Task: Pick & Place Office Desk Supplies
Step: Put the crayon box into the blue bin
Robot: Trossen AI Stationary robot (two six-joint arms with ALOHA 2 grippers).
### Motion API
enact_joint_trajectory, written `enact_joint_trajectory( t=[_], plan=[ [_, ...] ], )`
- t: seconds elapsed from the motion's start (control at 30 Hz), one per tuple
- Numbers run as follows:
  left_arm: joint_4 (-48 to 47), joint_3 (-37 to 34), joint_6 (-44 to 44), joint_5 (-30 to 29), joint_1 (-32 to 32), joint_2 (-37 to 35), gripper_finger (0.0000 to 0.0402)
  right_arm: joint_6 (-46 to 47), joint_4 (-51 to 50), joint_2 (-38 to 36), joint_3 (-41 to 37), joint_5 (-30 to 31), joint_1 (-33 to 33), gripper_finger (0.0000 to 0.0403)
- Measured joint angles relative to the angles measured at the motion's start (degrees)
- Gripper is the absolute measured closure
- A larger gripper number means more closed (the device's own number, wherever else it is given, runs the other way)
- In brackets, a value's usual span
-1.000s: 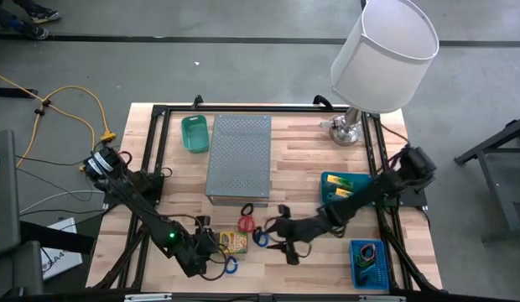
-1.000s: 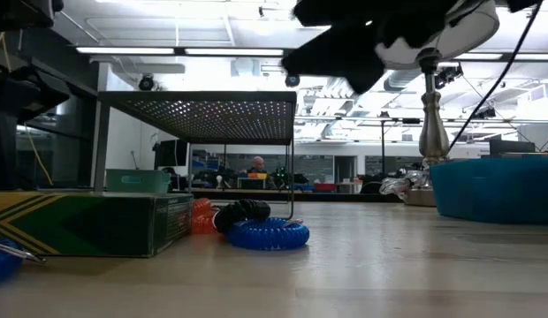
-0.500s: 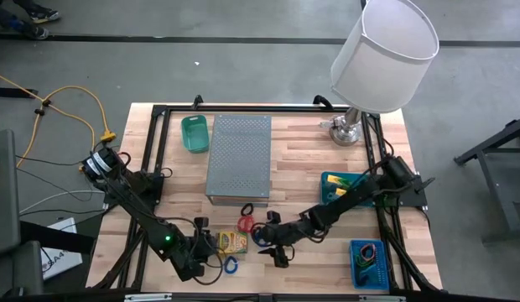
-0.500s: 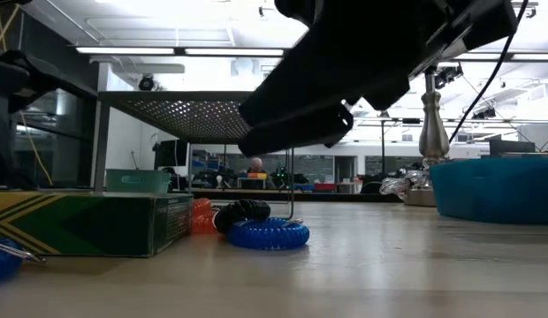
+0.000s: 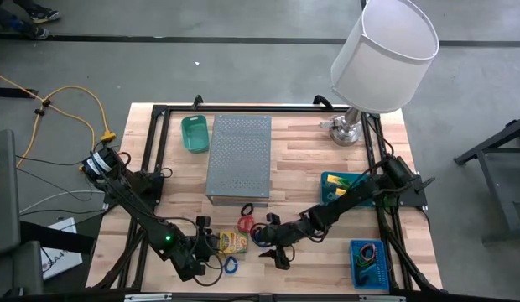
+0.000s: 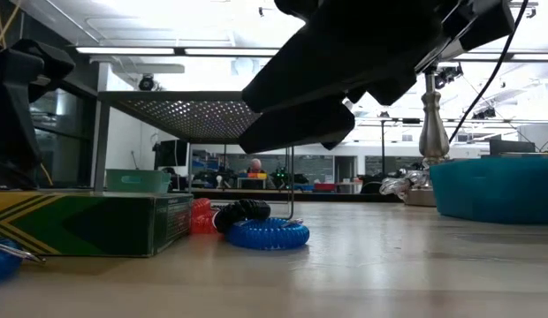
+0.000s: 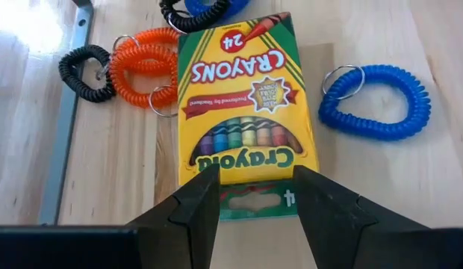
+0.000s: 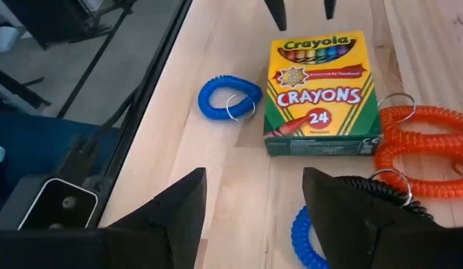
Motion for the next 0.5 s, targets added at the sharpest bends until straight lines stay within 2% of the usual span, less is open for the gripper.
enact_joint_trajectory(
  t=[0.17,0.5],
  plan=[
    [0.39,0.0,-0.07,-3.06,0.0,0.0,0.0241,0.25,1.91,1.11,0.0,-0.01,0.0,0.0192],
    [2.36,0.02,-1.44,-5.01,0.0,0.13,0.0241,1.36,4.78,3.89,-0.02,-1.22,-0.09,0.0192]
  ],
)
